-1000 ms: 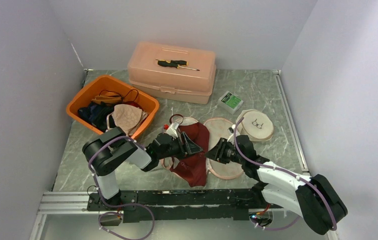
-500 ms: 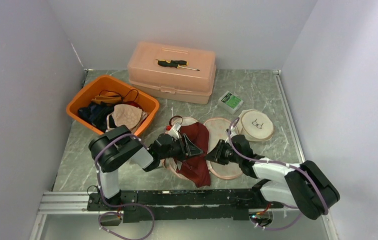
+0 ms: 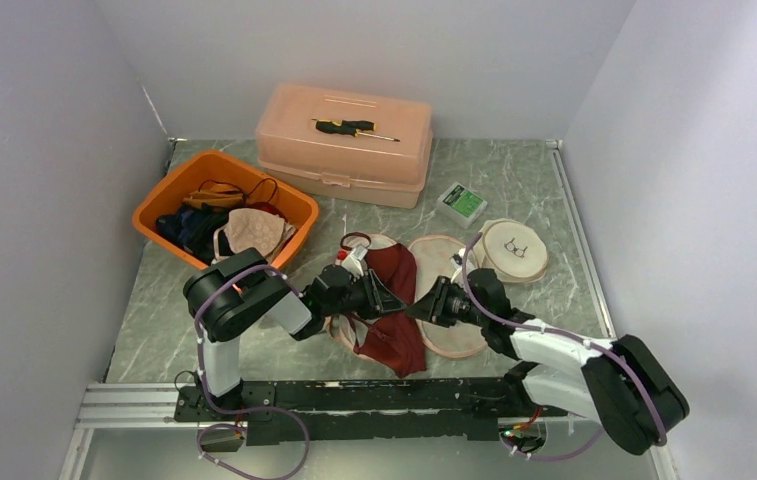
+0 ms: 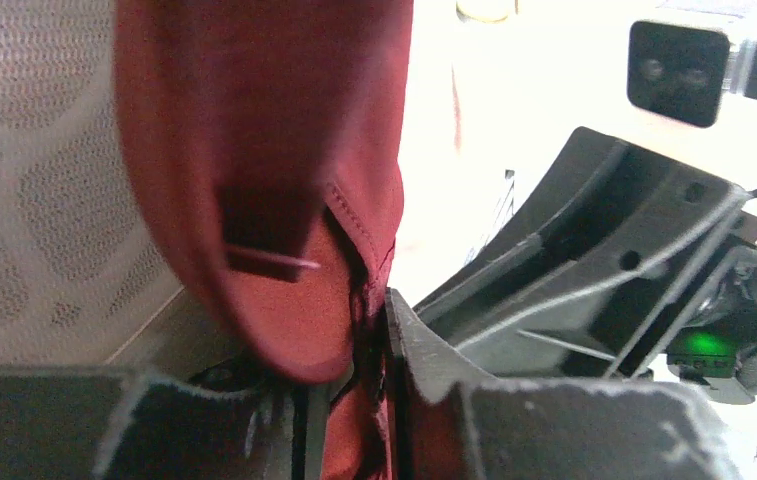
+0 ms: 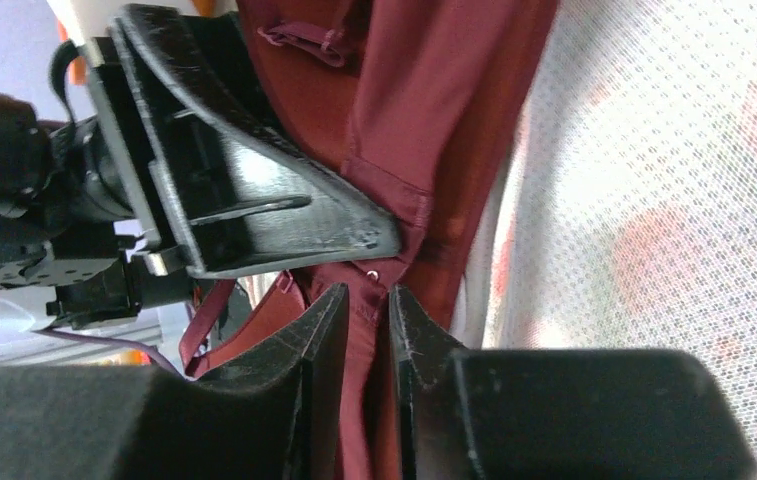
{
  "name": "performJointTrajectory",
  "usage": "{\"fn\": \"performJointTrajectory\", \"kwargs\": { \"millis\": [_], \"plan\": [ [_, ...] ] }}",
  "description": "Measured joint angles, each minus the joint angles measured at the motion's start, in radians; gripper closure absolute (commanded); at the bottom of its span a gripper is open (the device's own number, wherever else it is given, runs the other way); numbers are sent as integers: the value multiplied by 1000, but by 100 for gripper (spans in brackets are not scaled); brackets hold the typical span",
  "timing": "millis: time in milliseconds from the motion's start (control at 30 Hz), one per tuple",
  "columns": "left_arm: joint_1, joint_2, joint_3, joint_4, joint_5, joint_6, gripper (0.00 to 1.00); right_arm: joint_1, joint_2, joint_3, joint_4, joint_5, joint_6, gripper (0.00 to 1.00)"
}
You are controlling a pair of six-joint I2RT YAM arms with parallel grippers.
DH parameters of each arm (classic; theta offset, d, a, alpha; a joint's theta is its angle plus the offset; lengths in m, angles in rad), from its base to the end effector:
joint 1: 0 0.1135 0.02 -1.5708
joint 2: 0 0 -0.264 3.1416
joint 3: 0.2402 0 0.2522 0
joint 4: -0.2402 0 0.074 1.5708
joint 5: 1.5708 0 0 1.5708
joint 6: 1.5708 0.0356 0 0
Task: Unzip the laundry bag and remove the bra
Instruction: Pick up the bra from the laundry bag.
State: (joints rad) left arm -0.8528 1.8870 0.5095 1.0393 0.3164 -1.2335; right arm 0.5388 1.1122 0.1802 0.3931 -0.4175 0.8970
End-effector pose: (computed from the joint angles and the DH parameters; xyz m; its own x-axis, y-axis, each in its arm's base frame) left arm 0.1954 -0.2406 0.0998 -0.9299 -0.2987 -0.2148 0.0948 0.3695 -0.9244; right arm 0.1546 0.1093 0.1347 -0.8748 0.3093 -0.3729 -0.1348 0.5839 0.8005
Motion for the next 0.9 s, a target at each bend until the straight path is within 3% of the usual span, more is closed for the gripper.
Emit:
{"fn": "performJointTrajectory", "kwargs": {
  "millis": [200, 333, 467, 700, 900],
  "plan": [
    [-2, -3, 8, -35, -1, 18, 68, 6, -132, 10, -131, 29, -36, 42],
    [-3, -7, 9, -40, -1, 18, 60, 6, -241, 45, -274, 89, -71, 38],
    [-4, -7, 14, -44, -1, 18, 61, 6, -336, 78, -383, 142, -96, 38],
    [-5, -7, 22, -62, -2, 19, 75, 6, -448, 85, -499, 193, -113, 39],
    [-6, -21, 28, -89, -6, 32, 97, 6, -468, 85, -538, 210, -120, 39]
  ]
}}
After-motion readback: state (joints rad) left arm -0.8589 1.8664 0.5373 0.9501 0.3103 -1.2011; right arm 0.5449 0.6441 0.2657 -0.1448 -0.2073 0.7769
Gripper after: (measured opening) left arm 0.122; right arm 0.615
